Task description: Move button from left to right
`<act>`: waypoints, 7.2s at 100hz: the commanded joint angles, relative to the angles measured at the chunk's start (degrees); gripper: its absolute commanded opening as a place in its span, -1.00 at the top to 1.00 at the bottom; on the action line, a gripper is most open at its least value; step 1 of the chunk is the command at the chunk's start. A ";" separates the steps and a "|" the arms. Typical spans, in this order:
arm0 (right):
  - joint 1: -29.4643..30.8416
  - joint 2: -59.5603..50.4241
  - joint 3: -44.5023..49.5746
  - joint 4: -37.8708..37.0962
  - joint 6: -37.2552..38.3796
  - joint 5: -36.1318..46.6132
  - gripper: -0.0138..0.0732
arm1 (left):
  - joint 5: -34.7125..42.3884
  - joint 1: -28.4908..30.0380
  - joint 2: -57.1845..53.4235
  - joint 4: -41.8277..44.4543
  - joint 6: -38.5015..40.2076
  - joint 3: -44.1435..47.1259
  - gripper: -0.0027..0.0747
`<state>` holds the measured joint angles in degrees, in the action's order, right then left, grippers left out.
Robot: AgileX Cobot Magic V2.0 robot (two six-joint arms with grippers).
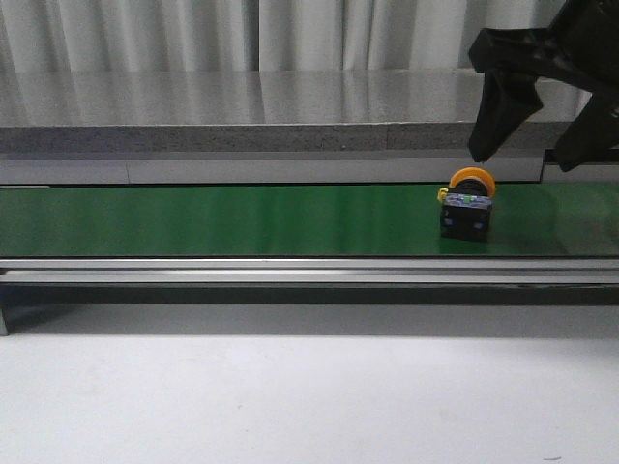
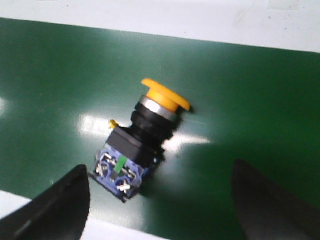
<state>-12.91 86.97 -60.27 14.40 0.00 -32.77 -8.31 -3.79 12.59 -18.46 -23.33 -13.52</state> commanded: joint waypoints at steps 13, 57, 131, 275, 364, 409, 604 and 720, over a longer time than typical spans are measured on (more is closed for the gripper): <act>-0.10 2.18 -4.45 0.45 0.00 3.46 -0.58 | 4.46 -0.52 0.46 -0.57 -0.04 -1.61 0.92; -0.10 7.51 -4.47 -4.08 0.00 2.65 -0.52 | 4.46 -0.52 0.46 -0.57 -0.04 -1.61 0.92; 2.62 -0.55 -8.97 -16.65 0.00 -5.04 0.35 | 4.46 -0.52 0.46 -0.57 -0.04 -1.61 0.92; 36.20 16.91 -12.35 -22.07 -4.78 -3.02 0.28 | 4.46 -0.52 0.46 -0.57 -0.04 -1.61 0.92; 32.48 7.01 -12.35 -19.00 -0.73 2.28 -0.30 | 4.46 -0.52 0.46 -0.57 -0.04 -1.61 0.92; 16.62 -10.57 0.13 -15.32 -0.73 13.80 -0.30 | 4.46 -0.52 0.46 -0.57 -0.04 -1.61 0.92; 10.18 -64.19 42.20 -11.32 -0.69 35.10 0.84 | 4.46 -0.52 0.46 -0.57 -0.04 -1.61 0.92; 10.23 -88.46 61.84 -15.10 -0.69 32.77 0.84 | 4.46 -0.52 0.46 -0.57 -0.04 -1.61 0.92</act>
<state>-2.53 -0.47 1.21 0.00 -0.67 -5.16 -8.08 -3.79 12.59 -18.46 -23.33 -13.52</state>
